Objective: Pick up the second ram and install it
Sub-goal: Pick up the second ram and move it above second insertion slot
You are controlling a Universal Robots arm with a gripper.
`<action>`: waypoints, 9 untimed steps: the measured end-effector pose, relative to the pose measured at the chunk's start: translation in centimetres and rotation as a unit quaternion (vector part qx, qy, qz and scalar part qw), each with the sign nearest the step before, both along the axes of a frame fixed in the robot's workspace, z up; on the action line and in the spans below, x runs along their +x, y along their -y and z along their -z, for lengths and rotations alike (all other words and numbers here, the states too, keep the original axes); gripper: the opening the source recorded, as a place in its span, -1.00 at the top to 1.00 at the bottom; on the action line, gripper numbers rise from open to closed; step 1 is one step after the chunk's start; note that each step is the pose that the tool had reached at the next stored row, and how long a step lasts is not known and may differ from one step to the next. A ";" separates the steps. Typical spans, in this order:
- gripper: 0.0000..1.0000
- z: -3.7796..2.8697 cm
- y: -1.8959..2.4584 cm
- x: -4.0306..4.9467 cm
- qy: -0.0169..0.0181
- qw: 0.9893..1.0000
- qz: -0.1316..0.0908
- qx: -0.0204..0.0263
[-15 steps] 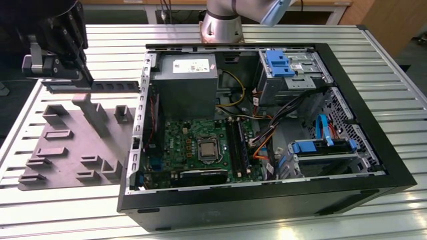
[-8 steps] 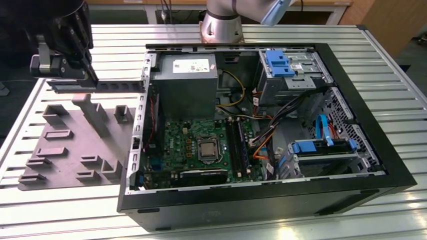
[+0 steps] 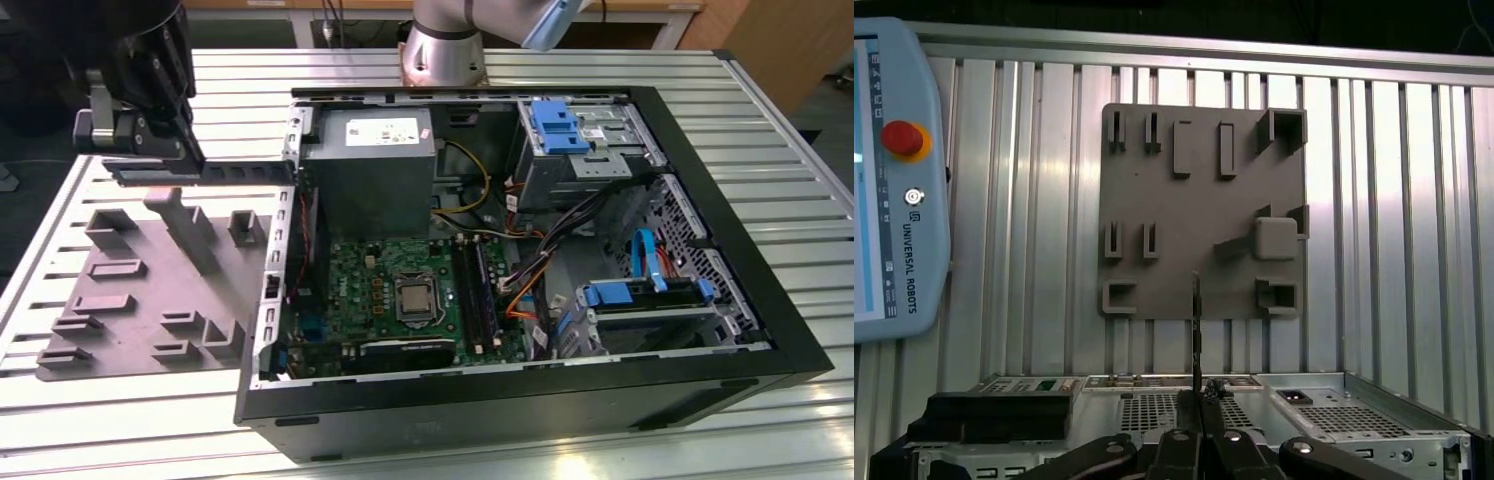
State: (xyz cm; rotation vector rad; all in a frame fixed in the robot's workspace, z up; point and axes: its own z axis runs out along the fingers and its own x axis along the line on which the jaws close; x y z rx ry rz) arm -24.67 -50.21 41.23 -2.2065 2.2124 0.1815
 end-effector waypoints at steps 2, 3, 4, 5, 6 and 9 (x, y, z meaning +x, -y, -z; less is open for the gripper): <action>0.77 0.00 0.00 0.35 0.000 1.000 0.000 0.000; 0.77 0.00 0.00 0.44 0.000 1.000 0.000 0.000; 0.77 -0.01 0.00 0.76 0.000 1.000 0.000 0.000; 0.77 0.00 0.00 0.82 0.000 1.000 0.000 0.000; 0.77 0.00 0.00 0.86 0.000 1.000 0.000 0.000; 0.77 0.00 0.00 0.99 0.000 1.000 0.000 0.000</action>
